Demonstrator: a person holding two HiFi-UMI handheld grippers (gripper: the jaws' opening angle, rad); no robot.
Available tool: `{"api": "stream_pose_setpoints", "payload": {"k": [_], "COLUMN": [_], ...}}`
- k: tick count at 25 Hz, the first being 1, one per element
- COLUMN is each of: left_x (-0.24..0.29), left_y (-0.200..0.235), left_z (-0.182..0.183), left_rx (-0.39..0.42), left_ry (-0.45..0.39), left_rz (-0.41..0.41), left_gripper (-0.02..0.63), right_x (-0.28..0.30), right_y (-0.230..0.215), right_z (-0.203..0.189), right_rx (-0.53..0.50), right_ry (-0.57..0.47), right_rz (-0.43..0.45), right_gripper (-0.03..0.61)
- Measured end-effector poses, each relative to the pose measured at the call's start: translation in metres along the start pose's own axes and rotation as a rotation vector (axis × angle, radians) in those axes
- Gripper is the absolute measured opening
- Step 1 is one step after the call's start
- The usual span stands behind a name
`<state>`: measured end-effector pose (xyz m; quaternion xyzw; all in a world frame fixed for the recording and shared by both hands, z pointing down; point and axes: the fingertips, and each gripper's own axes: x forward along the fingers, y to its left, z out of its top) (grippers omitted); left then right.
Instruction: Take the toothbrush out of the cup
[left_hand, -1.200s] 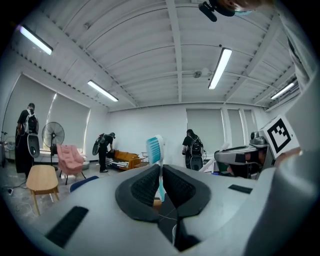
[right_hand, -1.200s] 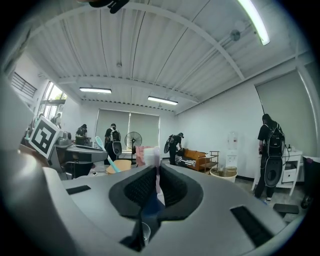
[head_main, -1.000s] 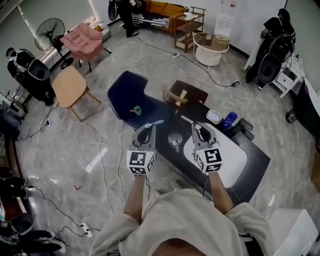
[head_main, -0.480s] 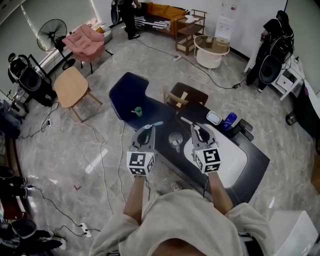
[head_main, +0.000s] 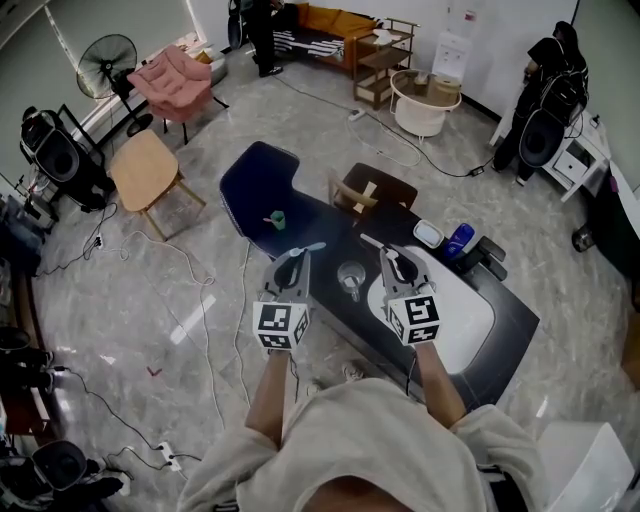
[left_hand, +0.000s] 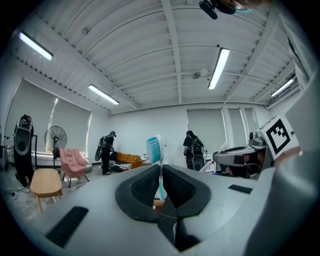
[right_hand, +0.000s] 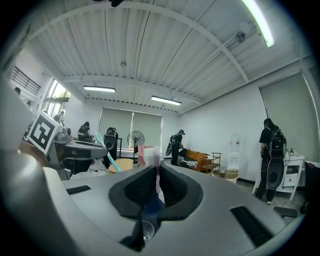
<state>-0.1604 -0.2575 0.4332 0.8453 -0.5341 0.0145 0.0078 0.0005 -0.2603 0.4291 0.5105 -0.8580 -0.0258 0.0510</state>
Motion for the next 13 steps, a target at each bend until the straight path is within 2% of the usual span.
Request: {"api": "stream_pose_setpoints", "payload": {"k": [13], "left_x": [0.004], "left_y": [-0.0089], "left_z": [-0.0068], "left_rx": [0.003], "left_ry": [0.017], "left_rz": [-0.009], "left_gripper": [0.046], "right_x": [-0.0036], "right_y": [-0.0057], "right_z": [-0.0071], "right_rx": [0.007], "right_ry": [0.013], "right_rz": [-0.004], "right_gripper": [0.034]}}
